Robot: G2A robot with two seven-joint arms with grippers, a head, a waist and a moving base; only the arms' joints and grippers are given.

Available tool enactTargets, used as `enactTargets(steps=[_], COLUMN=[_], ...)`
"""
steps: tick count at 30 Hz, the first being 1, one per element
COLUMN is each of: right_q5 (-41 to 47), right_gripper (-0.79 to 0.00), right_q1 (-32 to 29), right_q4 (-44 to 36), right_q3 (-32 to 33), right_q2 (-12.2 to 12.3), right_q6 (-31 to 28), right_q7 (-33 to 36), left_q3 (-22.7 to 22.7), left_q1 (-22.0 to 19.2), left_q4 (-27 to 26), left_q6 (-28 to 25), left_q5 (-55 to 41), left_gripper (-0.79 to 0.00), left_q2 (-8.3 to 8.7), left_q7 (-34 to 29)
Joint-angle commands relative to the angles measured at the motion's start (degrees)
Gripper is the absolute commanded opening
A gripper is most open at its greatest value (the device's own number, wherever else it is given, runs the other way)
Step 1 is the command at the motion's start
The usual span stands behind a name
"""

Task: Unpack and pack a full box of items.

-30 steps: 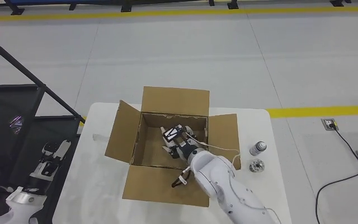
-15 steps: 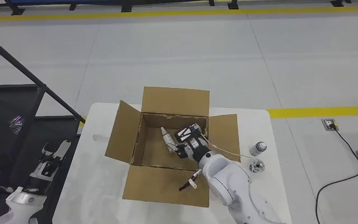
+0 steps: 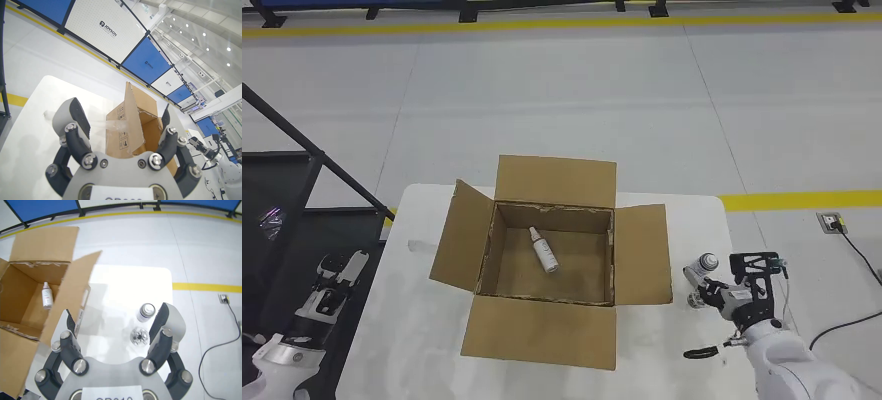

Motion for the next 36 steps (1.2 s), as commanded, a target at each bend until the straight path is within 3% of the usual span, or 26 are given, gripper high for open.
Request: enactTargets(steps=[1, 5, 11, 16, 26, 27, 29, 34, 35, 36], right_q5=[2.52, 4.84, 6.3, 6.36, 2.64, 2.51, 1.98, 1.29, 1.31, 1.5], right_gripper=[0.0, 0.0, 0.0, 0.0, 0.0, -0.074, -0.397, -0.517, -0.56, -0.683], right_q1=[1.51, 4.72, 9.57, 11.73, 14.34, 14.59, 15.19, 16.1, 16.22, 16.25], right_q4=[3.47, 10.4, 20.04, 25.27, 29.82, 30.23, 31.01, 32.34, 32.46, 32.53], right_q3=[2.8, 5.68, 4.6, 2.26, -2.11, -2.39, -2.79, -3.55, -3.7, -3.71], right_q2=[0.51, 1.46, 2.27, 2.69, 2.94, 2.97, 3.09, 3.4, 3.44, 3.48], right_q6=[-3.38, -7.46, -9.9, -11.73, -7.33, -7.04, -6.3, -5.78, -5.62, -5.53], right_q7=[4.94, 12.25, 17.2, 17.4, 12.0, 11.91, 12.51, 13.14, 13.02, 12.57], left_q3=[0.0, 0.0, 0.0, 0.0, 0.0, 0.0, 0.0, 0.0, 0.0, 0.0], left_q1=[0.0, 0.0, 0.0, 0.0, 0.0, 0.0, 0.0, 0.0, 0.0, 0.0], left_q4=[0.0, 0.0, 0.0, 0.0, 0.0, 0.0, 0.0, 0.0, 0.0, 0.0], left_q6=[0.0, 0.0, 0.0, 0.0, 0.0, 0.0, 0.0, 0.0, 0.0, 0.0], left_q5=[0.0, 0.0, 0.0, 0.0, 0.0, 0.0, 0.0, 0.0, 0.0, 0.0], left_gripper=[0.0, 0.0, 0.0, 0.0, 0.0, 0.0, 0.0, 0.0, 0.0, 0.0], left_q2=[0.0, 0.0, 0.0, 0.0, 0.0, 0.0, 0.0, 0.0, 0.0, 0.0], left_q7=[0.0, 0.0, 0.0, 0.0, 0.0, 0.0, 0.0, 0.0, 0.0, 0.0])
